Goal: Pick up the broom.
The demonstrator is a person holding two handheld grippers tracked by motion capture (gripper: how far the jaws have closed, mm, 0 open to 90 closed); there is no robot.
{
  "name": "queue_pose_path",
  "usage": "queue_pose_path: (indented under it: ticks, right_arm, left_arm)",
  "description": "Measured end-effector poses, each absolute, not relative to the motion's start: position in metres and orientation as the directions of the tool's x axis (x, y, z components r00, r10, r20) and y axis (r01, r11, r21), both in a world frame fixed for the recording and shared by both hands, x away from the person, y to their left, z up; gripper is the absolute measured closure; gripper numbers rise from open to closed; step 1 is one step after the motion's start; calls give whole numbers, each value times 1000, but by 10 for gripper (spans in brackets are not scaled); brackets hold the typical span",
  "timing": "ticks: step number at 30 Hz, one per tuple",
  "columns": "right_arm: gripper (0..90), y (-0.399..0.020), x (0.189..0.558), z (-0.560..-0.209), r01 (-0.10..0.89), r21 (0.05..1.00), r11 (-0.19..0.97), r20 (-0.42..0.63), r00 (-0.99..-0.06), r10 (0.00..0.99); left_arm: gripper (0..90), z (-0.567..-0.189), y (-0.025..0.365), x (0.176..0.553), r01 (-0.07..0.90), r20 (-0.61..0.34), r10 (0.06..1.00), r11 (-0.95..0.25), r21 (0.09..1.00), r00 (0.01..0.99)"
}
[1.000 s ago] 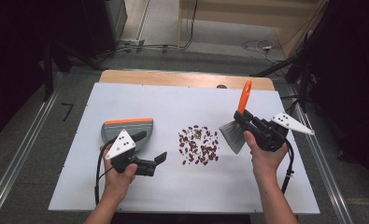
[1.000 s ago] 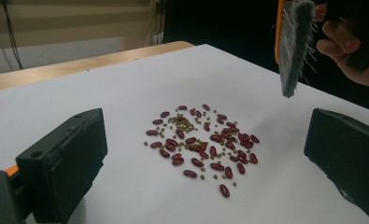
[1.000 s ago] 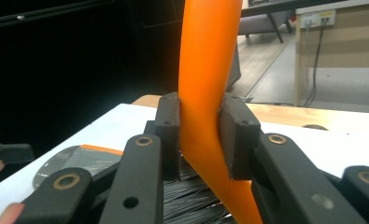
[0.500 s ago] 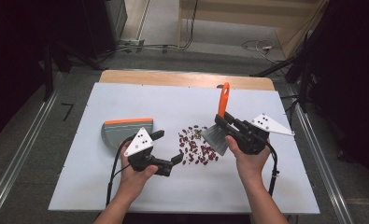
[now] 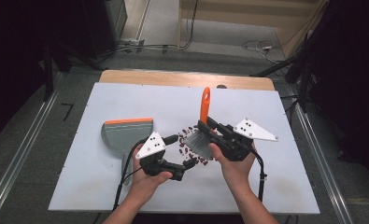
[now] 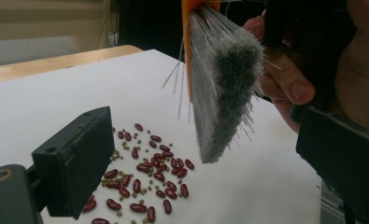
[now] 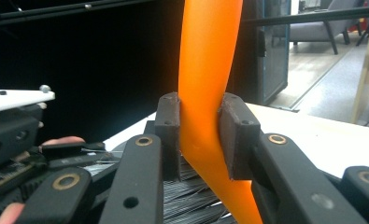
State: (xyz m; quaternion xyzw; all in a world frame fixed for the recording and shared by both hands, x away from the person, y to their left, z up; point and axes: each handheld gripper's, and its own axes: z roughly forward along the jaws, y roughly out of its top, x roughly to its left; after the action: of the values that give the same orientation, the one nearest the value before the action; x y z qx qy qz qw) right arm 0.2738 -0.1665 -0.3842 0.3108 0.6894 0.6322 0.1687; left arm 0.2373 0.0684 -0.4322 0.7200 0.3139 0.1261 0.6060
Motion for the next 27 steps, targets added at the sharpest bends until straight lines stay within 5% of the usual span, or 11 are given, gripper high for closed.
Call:
queue_pose_path:
  ticks: [7, 27]
  right_arm:
    - [697, -156, 265, -383, 213, 977, 5, 163, -766, 622]
    - [697, -141, 253, -386, 191, 982, 6, 146, -769, 622]
  left_arm:
    - [174, -435, 58, 235, 302, -190, 630, -75, 950, 753]
    - [733, -440, 47, 234, 308, -164, 669, -102, 946, 725]
